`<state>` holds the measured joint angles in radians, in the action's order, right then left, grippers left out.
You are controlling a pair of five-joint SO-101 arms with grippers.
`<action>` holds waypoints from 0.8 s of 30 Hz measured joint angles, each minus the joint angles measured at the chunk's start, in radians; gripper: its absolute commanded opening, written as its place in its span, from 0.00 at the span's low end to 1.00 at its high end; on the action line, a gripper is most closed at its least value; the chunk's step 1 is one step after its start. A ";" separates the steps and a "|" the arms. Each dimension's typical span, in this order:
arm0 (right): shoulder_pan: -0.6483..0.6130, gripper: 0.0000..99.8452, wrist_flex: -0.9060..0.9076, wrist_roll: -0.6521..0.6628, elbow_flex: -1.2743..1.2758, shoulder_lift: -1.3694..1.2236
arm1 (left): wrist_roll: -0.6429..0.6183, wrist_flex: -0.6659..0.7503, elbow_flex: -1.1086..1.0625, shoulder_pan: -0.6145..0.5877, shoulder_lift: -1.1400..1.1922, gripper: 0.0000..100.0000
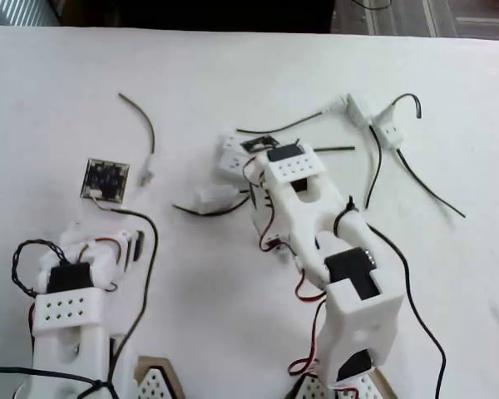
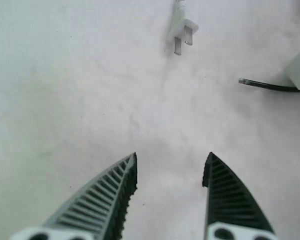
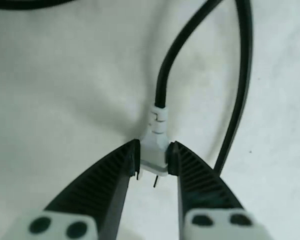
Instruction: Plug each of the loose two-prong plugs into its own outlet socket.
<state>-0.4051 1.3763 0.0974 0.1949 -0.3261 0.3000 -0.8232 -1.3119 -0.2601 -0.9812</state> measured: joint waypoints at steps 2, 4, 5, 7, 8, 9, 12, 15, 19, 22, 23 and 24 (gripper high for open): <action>-0.009 0.09 0.000 -0.023 0.000 -0.002 | 0.000 0.000 0.000 0.000 0.000 0.22; -0.021 0.09 0.000 -0.037 0.000 -0.002 | 0.000 0.000 0.000 0.000 0.000 0.22; -0.029 0.09 0.000 -0.043 0.000 -0.002 | 0.000 0.000 0.000 0.000 0.000 0.22; -0.044 0.09 0.000 -0.044 0.000 -0.002 | 0.000 0.000 0.000 0.000 0.000 0.22; -0.048 0.09 0.000 -0.044 0.000 -0.002 | 0.000 0.000 0.000 0.000 0.000 0.22; -0.051 0.11 0.000 -0.044 0.000 -0.002 | 0.000 0.000 0.000 0.000 0.000 0.22; -0.054 0.15 0.000 -0.044 0.000 -0.002 | 0.000 0.000 0.000 0.000 0.000 0.22; -0.064 0.15 0.012 -0.044 0.003 -0.005 | 0.000 0.000 0.000 0.000 0.000 0.22; -0.072 0.13 0.087 -0.044 -0.034 -0.005 | 0.000 0.000 0.000 0.000 0.000 0.22; -0.072 0.12 0.133 -0.044 -0.069 -0.005 | 0.000 0.000 0.000 0.000 0.000 0.22; -0.072 0.12 0.143 -0.044 -0.078 -0.005 | 0.000 0.000 0.000 0.000 0.000 0.22; -0.068 0.12 0.149 -0.044 -0.086 -0.005 | 0.000 0.000 0.000 0.000 0.000 0.22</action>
<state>-0.4726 1.5251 0.0529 0.1089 -0.3307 0.3000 -0.8232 -1.3119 -0.2601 -0.9812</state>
